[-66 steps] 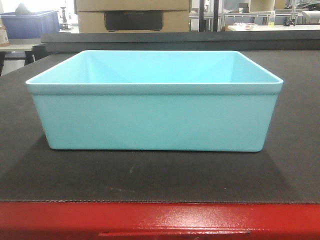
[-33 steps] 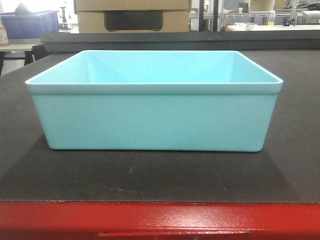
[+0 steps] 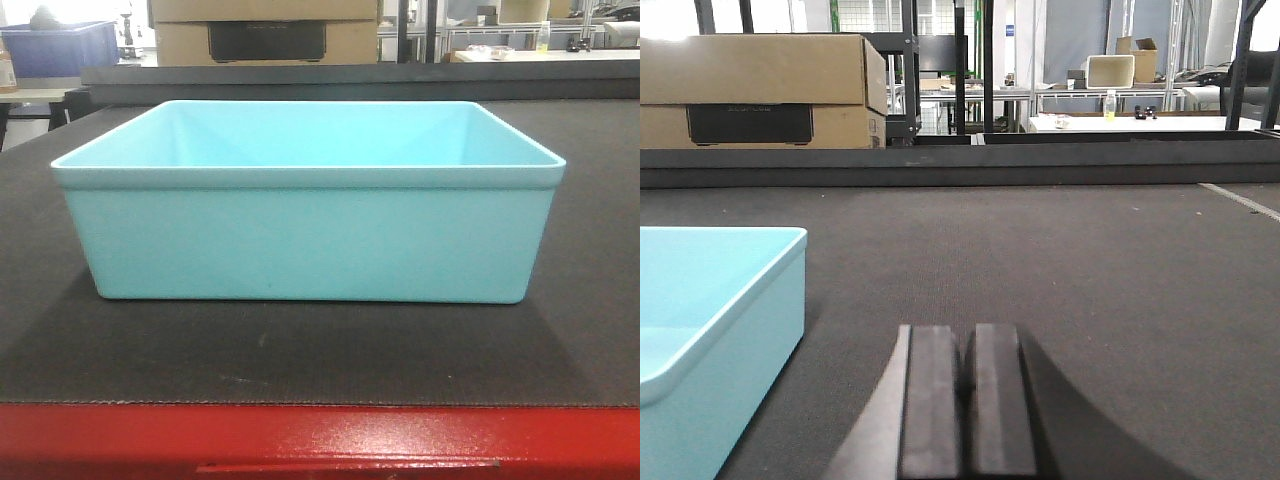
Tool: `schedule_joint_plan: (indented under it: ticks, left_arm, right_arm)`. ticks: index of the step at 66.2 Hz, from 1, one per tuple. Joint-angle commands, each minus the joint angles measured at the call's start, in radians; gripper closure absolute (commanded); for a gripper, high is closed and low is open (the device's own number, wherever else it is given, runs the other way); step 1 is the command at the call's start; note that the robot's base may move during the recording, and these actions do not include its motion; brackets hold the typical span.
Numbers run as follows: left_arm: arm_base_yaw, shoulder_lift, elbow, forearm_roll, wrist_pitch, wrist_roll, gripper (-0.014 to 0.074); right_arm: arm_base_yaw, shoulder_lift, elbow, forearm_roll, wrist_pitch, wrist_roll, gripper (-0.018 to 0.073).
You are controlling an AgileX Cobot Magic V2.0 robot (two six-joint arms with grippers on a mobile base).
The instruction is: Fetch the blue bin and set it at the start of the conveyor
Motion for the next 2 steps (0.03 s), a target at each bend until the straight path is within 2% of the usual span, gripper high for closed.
schedule_joint_plan:
  ticks: [1,2]
  left_arm:
    - [0.0,-0.005,-0.002,-0.004,-0.027,0.003,0.0707]
    - [0.0,-0.005,-0.002,-0.004,-0.027,0.003,0.0707]
  right_arm:
    - [-0.001,-0.007,0.0,-0.009,-0.02,-0.005,0.0712]
    - [-0.001,-0.007,0.0,-0.009,-0.02,-0.005,0.0712]
